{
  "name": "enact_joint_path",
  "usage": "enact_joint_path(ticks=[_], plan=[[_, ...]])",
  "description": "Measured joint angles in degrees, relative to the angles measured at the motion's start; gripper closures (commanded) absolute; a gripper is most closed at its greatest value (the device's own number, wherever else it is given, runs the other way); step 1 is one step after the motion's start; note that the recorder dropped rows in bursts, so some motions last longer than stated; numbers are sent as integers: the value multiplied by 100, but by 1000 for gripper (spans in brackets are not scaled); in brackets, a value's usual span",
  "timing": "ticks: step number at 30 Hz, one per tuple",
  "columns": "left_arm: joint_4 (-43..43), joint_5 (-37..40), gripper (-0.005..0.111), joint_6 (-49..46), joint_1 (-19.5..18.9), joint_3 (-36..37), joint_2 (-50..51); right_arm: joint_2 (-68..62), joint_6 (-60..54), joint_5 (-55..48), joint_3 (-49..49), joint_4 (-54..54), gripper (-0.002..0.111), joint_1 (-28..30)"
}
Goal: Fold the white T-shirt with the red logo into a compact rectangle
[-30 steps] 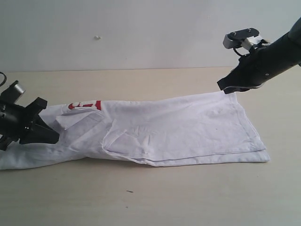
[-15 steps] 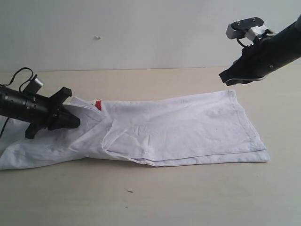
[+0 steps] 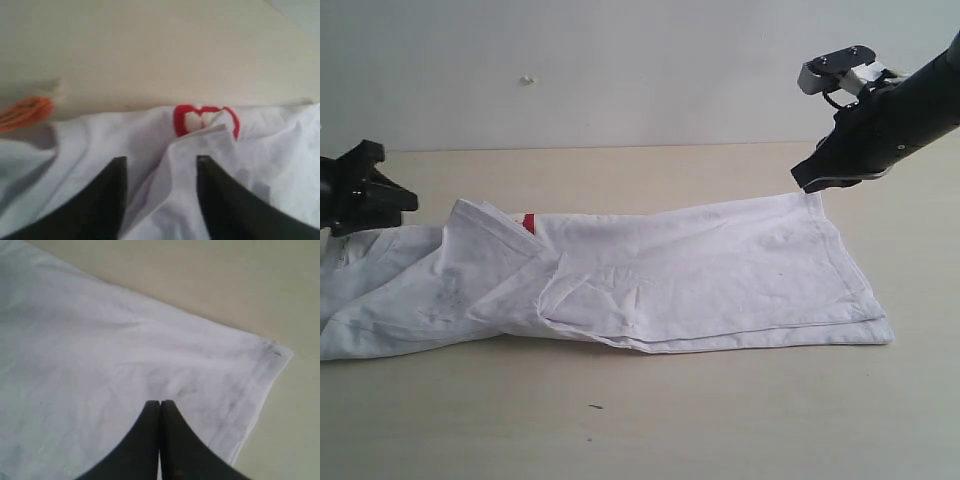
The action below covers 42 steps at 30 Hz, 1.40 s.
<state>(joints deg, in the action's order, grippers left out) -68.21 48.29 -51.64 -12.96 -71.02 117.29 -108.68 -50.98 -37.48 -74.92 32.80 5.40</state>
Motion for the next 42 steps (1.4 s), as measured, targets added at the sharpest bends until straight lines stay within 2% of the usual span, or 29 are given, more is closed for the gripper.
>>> enact_joint_path(ticks=[2,7,12,19,22,24,28,30,32,34,37,42], plan=[[388,164,32,0,-312,-9,-47,0,0,-9,0,-9,108,0],[1185,516,32,48,-910,-9,-57,0,0,-61,0,-9,108,0],[2103,512,32,255,-1151,-9,-57,0,12,-166,0,-9,108,0],[2373,210,31,267,-1130,-9,124,0,12,-273,0,-9,108,0],[2254,261,23,229,-1009,-55,402,0,12,-282,0,-9,108,0],[1945,502,25,132,-911,-125,547,0,12,-282,0,-9,108,0],[1211,1785,25,-569,-595,-146,965,0,12,-271,0,-9,108,0],[1179,2047,30,-622,-356,-135,1034,0,12,-263,0,-9,108,0],[1250,2094,43,-636,-150,-135,1037,0,12,-263,0,1,108,0],[1416,2009,64,-555,68,-135,1037,0,12,-263,0,1,108,0],[1789,1809,107,-394,336,-126,1066,0,12,-259,0,46,108,0],[2162,1856,107,-233,495,-102,1087,0,12,-250,0,170,108,0]])
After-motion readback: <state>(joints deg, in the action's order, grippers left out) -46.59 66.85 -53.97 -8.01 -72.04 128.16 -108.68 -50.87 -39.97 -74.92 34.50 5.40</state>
